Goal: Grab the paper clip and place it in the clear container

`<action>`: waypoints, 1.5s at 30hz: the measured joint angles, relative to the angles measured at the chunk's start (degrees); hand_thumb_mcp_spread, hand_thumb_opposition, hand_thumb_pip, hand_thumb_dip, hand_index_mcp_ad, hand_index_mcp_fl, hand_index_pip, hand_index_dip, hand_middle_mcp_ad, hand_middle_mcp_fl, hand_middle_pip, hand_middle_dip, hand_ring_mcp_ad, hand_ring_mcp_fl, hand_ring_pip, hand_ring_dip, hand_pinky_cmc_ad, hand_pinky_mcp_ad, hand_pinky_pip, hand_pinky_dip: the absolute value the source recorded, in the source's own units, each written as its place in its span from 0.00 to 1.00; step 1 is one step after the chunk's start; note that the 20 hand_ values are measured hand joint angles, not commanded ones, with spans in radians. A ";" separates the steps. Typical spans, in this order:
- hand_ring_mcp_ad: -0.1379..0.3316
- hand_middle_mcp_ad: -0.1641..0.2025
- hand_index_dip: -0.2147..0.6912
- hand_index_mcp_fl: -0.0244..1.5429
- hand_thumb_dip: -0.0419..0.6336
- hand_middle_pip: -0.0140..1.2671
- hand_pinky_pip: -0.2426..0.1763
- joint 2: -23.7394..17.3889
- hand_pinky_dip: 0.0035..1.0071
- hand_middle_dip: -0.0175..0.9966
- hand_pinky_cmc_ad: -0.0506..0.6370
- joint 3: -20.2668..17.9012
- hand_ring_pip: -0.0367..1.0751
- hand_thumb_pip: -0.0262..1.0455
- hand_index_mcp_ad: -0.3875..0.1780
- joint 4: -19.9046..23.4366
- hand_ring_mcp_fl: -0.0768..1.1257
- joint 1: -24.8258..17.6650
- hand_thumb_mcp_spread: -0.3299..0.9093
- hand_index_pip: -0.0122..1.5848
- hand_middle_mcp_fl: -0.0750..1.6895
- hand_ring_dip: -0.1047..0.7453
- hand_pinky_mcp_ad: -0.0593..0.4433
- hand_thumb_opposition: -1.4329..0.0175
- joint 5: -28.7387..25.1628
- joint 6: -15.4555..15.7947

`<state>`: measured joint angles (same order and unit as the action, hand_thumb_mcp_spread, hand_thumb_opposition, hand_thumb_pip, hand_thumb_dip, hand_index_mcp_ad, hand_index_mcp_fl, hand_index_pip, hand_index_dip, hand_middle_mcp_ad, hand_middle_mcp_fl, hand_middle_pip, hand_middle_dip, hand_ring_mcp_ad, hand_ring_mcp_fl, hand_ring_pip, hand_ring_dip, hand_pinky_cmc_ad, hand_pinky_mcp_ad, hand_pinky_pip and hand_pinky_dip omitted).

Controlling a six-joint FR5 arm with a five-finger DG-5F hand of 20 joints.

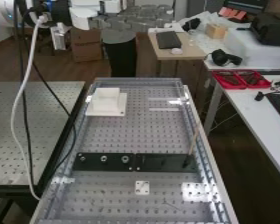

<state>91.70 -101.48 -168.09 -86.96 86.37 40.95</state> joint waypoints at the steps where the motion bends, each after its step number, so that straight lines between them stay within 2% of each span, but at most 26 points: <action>1: 0.40 0.67 0.25 0.01 0.07 0.03 0.55 0.45 0.01 0.04 0.14 -0.55 0.04 0.04 0.67 0.81 0.07 0.43 0.26 0.01 0.05 0.14 0.20 0.99 -0.10 -0.43; 4: 0.41 0.65 0.25 0.01 0.06 0.03 0.55 1.46 0.02 0.04 0.14 -1.49 0.04 0.04 0.69 2.19 0.07 1.21 0.26 0.01 0.05 0.14 0.18 0.99 -0.31 -0.98; 6: 0.41 0.65 0.25 0.01 0.12 0.04 0.55 2.07 0.05 0.05 0.15 -1.97 0.04 0.22 0.69 2.95 0.07 1.63 0.34 0.01 0.05 0.15 0.19 0.93 -0.45 -1.38; 7: 0.41 0.65 0.25 0.01 0.16 0.05 0.55 2.59 0.07 0.05 0.14 -2.29 0.04 0.35 0.67 3.40 0.07 1.94 0.41 0.02 0.05 0.15 0.22 0.87 -0.57 -1.59; 8: 0.41 0.65 0.25 0.01 0.18 0.07 0.52 3.13 0.11 0.07 0.17 -2.62 0.06 0.43 0.64 3.87 0.06 2.25 0.46 0.02 0.05 0.15 0.25 0.80 -0.69 -1.78; 11: 0.42 0.65 0.25 0.03 0.20 0.08 0.47 4.48 0.18 0.09 0.26 -3.31 0.05 0.42 0.58 4.96 0.06 2.91 0.50 0.04 0.05 0.15 0.38 0.67 -1.08 -2.15; 13: 0.43 0.65 0.25 0.04 0.23 0.09 0.47 5.38 0.21 0.11 0.31 -3.57 0.08 0.48 0.55 5.41 0.06 3.28 0.52 0.05 0.05 0.17 0.46 0.62 -1.34 -2.36; 17: 0.46 0.65 0.25 0.04 0.29 0.09 0.43 7.53 0.27 0.14 0.41 -3.92 0.08 0.53 0.53 6.02 0.06 4.27 0.52 0.06 0.05 0.19 0.53 0.55 -1.87 -3.18; 18: 0.46 0.65 0.25 0.05 0.30 0.10 0.44 7.78 0.27 0.15 0.40 -3.97 0.08 0.54 0.53 6.13 0.06 4.41 0.53 0.06 0.05 0.19 0.55 0.55 -1.94 -3.26; 19: 0.50 0.65 0.25 0.05 0.30 0.10 0.43 8.32 0.28 0.15 0.44 -4.08 0.08 0.55 0.53 6.38 0.06 4.73 0.53 0.07 0.05 0.19 0.54 0.53 -2.07 -3.40; 22: 0.49 0.65 0.25 0.07 0.30 0.10 0.41 9.60 0.29 0.16 0.46 -4.26 0.09 0.55 0.53 7.06 0.06 5.54 0.53 0.13 0.05 0.20 0.58 0.52 -2.32 -3.56; 36: 0.51 0.65 0.25 0.18 0.34 0.11 0.40 16.31 0.29 0.17 0.48 -2.28 0.08 0.61 0.53 7.23 0.06 9.68 0.55 0.48 0.05 0.21 0.58 0.47 -1.16 -4.53; 45: 0.51 0.65 0.26 0.18 0.37 0.11 0.40 20.76 0.29 0.18 0.51 1.48 0.10 0.62 0.50 7.02 0.07 13.08 0.55 0.67 0.06 0.21 0.58 0.45 4.44 -4.93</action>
<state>112.46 -100.00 -161.06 -73.88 90.81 36.02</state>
